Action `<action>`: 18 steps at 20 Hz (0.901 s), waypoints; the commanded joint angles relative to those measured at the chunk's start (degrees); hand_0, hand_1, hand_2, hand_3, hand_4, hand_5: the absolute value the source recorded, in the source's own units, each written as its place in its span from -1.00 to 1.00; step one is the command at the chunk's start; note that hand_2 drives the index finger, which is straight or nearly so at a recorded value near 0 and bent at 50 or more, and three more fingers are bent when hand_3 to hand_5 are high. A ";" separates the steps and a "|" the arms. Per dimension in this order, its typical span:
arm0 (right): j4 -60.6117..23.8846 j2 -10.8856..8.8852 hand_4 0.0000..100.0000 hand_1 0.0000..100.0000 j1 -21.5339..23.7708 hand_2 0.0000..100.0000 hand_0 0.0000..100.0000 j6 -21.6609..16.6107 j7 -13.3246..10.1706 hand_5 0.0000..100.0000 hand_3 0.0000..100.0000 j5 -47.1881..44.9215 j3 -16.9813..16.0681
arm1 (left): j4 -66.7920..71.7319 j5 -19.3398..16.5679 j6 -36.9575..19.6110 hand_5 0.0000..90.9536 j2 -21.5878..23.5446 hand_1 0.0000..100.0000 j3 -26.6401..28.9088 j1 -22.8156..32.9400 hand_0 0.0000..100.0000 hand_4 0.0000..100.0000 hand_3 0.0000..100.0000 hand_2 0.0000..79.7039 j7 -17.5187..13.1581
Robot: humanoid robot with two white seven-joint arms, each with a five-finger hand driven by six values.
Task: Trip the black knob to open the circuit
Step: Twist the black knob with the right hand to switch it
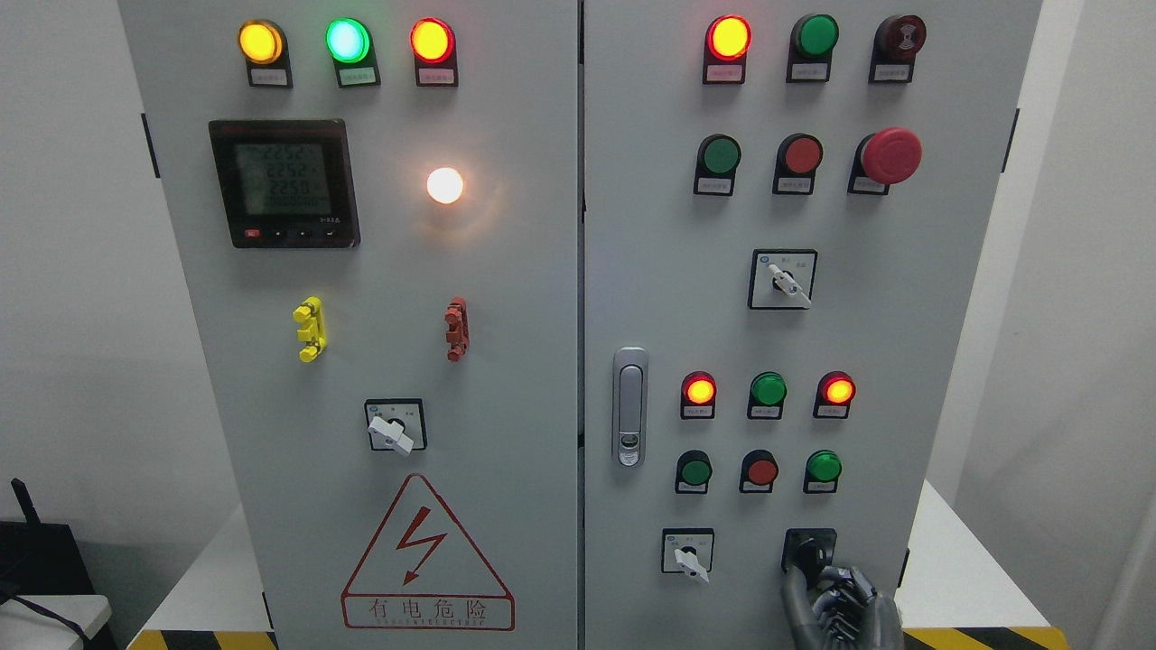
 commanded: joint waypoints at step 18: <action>-0.18 0.00 0.88 0.37 -0.49 0.24 0.03 0.12 0.03 0.92 0.84 -5.01 0.16 | 0.00 -1.85 0.02 -1.00 0.00 -0.22 0.00 -0.44 -0.76 -1.00 -1.00 -1.00 0.04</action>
